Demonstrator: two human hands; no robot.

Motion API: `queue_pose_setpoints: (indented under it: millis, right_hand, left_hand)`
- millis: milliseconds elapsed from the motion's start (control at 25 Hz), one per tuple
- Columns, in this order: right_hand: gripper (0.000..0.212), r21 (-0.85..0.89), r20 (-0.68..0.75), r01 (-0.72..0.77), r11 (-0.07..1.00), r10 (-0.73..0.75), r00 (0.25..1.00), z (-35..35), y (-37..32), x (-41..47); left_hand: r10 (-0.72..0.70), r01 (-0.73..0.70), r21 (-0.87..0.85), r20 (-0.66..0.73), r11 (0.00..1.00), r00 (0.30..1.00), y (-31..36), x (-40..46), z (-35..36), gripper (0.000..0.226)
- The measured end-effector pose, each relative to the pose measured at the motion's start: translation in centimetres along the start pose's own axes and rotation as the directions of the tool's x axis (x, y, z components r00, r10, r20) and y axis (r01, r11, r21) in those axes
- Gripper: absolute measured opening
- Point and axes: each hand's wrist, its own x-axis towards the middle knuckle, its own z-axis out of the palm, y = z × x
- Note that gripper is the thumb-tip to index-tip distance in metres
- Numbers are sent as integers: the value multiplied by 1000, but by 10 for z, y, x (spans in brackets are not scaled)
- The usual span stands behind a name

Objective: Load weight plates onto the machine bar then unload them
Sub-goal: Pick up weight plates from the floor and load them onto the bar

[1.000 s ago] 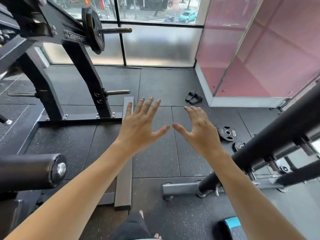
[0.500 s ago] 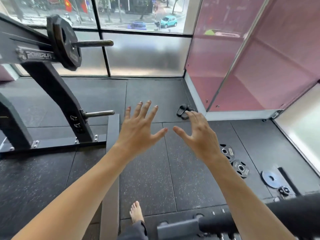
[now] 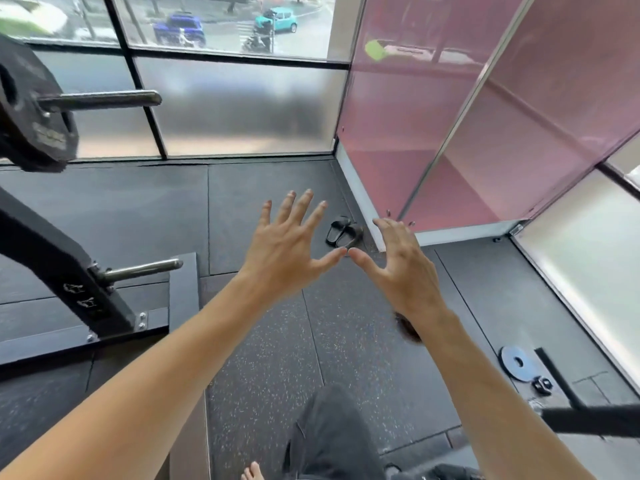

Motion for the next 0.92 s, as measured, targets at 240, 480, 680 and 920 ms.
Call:
queue_pose_setpoints:
  millis: [240,480,680,920]
  right_hand:
    - [92,-53,-13,-94,994,94,995,22,71,111]
    - [87,-76,-45,-247,966,245,969,-6,156,205]
    - [93,-85,-61,-358,930,354,933,-19,210,271]
    - [88,-108,-118,-538,836,527,842,-3,273,320]
  left_hand:
    - [79,-78,-45,7,996,997,-3,137,46,98]
    - [230,-226,-62,69,972,971,33,288,75,93]
    - [320,-315,-68,82,946,944,50,395,96,92]
    - [480,-464,-136,128,875,868,64,509,147,90]
